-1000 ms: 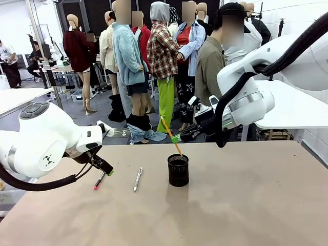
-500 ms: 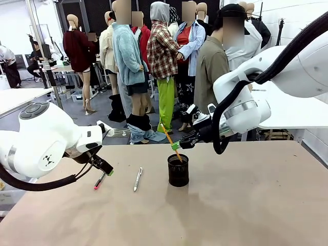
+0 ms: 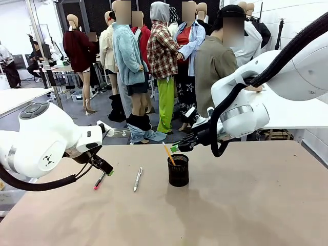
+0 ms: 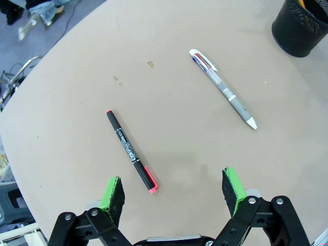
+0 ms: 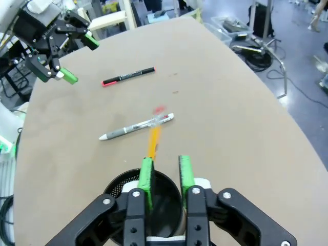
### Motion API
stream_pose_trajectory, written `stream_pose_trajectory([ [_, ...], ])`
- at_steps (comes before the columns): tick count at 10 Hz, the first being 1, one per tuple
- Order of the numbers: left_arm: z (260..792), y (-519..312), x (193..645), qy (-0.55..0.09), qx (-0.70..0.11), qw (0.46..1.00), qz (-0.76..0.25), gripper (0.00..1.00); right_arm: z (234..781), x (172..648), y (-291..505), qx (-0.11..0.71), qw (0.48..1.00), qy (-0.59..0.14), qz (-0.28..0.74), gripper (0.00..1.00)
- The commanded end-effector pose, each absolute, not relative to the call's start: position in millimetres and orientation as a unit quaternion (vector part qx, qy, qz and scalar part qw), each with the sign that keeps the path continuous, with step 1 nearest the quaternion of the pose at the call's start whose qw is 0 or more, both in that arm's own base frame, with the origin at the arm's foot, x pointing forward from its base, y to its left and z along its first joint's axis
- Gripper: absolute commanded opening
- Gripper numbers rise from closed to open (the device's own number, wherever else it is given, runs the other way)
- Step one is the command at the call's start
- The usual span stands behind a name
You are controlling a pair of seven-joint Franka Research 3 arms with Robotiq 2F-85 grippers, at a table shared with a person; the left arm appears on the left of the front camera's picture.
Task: Place the pens into the pen holder.
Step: Pick up a writing instrument from the table and place it into the Pen holder.
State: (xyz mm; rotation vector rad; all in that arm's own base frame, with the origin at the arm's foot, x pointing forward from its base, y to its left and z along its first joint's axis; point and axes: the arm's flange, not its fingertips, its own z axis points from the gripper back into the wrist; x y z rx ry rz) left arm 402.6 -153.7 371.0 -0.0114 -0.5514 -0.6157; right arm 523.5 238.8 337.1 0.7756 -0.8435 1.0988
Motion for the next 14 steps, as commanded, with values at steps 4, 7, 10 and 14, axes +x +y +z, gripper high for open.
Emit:
stream_pose_trajectory([
  [4, 371, -151, 403, -0.268, -0.007, 0.917, -0.296, 1.0, 361, 500, 169, 0.324, 0.713, -0.434, 0.446, 0.82],
  [7, 371, -151, 403, -0.268, -0.007, 0.917, -0.296, 1.0, 400, 493, 83, 0.194, 0.807, -0.419, 0.369, 0.82],
  [10, 371, -151, 403, -0.268, -0.007, 0.917, -0.296, 1.0, 441, 477, 24, 0.102, 0.884, -0.349, 0.293, 0.82],
  [14, 371, -151, 403, -0.268, -0.007, 0.917, -0.296, 1.0, 474, 472, 6, 0.021, 0.955, -0.188, 0.231, 0.82],
])
